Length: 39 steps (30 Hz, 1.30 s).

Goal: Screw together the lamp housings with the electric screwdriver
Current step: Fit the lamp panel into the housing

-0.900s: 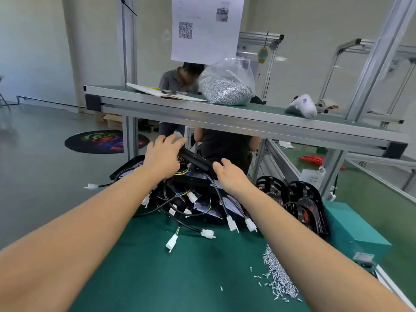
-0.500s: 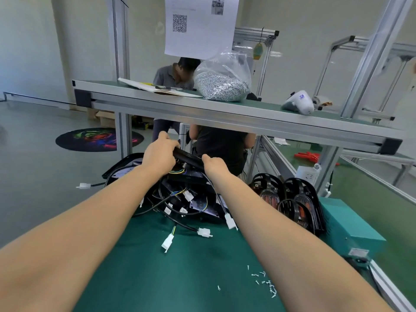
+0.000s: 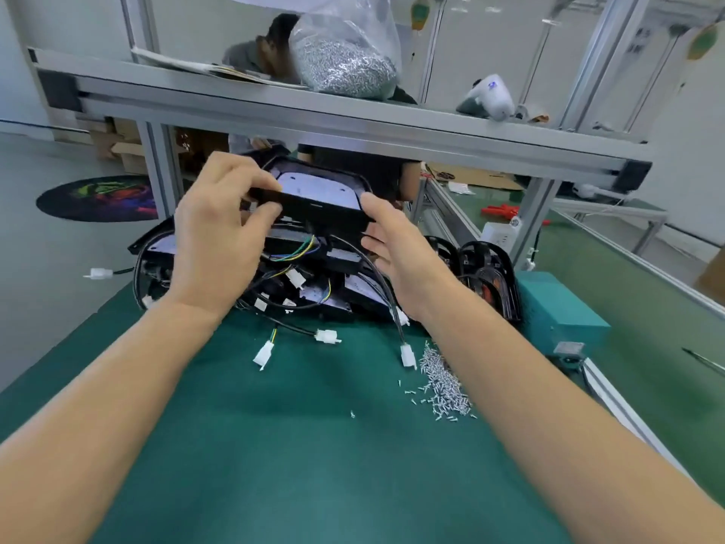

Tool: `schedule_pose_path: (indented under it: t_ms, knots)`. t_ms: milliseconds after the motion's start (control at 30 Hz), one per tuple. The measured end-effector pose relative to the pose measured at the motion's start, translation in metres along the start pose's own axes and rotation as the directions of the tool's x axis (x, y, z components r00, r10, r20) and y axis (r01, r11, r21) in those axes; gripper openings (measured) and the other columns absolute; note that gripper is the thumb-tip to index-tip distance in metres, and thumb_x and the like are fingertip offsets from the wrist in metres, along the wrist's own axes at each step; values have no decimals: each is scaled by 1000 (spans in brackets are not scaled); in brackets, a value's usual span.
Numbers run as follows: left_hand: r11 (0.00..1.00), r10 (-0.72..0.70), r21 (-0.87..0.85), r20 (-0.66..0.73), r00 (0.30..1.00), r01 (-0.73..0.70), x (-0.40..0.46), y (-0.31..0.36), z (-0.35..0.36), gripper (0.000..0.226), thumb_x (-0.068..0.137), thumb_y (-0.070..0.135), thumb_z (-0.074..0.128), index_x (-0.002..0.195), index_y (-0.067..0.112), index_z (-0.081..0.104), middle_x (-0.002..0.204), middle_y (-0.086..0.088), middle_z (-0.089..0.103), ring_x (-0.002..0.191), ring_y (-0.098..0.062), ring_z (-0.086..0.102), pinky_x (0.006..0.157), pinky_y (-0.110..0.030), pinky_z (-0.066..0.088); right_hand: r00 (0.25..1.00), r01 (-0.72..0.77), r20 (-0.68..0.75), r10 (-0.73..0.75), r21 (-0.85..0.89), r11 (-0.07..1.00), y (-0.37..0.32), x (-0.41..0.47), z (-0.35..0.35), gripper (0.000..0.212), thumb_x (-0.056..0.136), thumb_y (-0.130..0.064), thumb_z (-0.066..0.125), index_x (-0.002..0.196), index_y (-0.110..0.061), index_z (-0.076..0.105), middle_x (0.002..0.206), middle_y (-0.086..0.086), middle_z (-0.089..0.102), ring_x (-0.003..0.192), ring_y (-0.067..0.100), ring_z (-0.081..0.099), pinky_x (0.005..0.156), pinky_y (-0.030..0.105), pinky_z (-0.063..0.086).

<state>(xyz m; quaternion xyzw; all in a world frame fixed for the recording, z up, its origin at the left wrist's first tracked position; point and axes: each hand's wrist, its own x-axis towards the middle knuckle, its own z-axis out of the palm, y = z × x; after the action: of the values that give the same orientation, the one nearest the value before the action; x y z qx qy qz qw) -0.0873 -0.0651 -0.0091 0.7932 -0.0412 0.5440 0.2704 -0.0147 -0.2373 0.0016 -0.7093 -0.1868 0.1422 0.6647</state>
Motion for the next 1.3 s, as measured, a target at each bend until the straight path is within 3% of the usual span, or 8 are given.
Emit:
schedule_pose_path:
  t_ms: [100, 233, 500, 567, 700, 900, 1100, 1300]
  knots:
    - [995, -70, -80, -45, 997, 66, -34, 27, -7, 13, 83, 0, 64, 95, 4, 66, 97, 16, 47, 90, 4, 51, 70, -8, 48, 989, 18, 149, -24, 45, 999, 11, -36, -13, 40, 87, -70, 38, 120, -47, 42, 131, -1, 60, 124, 14, 54, 107, 37, 31]
    - [993, -108, -56, -15, 994, 107, -96, 52, -13, 13, 85, 0, 64, 97, 3, 66, 96, 15, 46, 91, 6, 49, 81, -20, 49, 968, -90, 247, 34, 219, 972, 43, -70, -30, 73, 79, -69, 34, 133, -25, 55, 123, 3, 66, 115, 17, 61, 108, 42, 38]
    - [952, -247, -107, 279, 928, 285, -183, 66, -23, 19, 72, 24, 72, 90, 21, 70, 104, 15, 52, 95, 3, 53, 87, -5, 36, 989, -133, 95, 110, 277, 952, 117, -105, -20, 38, 90, 7, 48, 114, -18, 62, 105, -3, 73, 83, 11, 68, 68, 24, 57]
    - [818, -460, -194, 345, 818, 542, -185, 58, -24, 35, 70, 39, 76, 102, 38, 62, 116, 15, 52, 105, 4, 53, 90, -13, 41, 990, -138, 76, 123, 253, 957, 126, -107, -22, 40, 90, 8, 48, 118, -17, 62, 106, -3, 73, 84, 10, 67, 67, 22, 55]
    - [330, -803, -187, 460, 380, 925, -181, 34, -10, 69, 71, 44, 70, 132, 27, 42, 127, 9, 52, 112, -9, 54, 99, -33, 41, 981, -190, 78, 176, 237, 953, 142, -110, -22, 38, 92, 7, 48, 121, -13, 62, 108, 1, 71, 82, 10, 66, 66, 22, 54]
    - [-29, -773, -280, 614, 156, 960, -167, 5, 25, 24, 91, 13, 58, 115, 9, 59, 111, -10, 67, 89, -23, 64, 79, -37, 50, 959, -274, 134, 252, 185, 944, 160, -113, -26, 31, 94, 2, 48, 115, -13, 65, 101, -1, 72, 84, 11, 66, 77, 30, 59]
    - [-2, -894, -301, 428, 134, 954, -171, 5, 46, 27, 79, -18, 51, 82, 7, 59, 80, -12, 63, 69, -26, 57, 65, -31, 48, 990, -142, -17, 143, -268, 953, 158, -109, -41, 22, 96, -26, 56, 77, -24, 66, 70, -12, 56, 68, 7, 47, 72, 24, 47]
    - [172, -931, -278, 268, 248, 945, -181, 11, 50, 30, 76, -18, 55, 90, 8, 60, 81, -8, 63, 79, -27, 57, 78, -38, 49, 974, -161, 82, 210, -399, 903, 158, -112, -49, 22, 84, -35, 71, 95, -16, 68, 69, -6, 60, 58, 7, 52, 57, 23, 46]
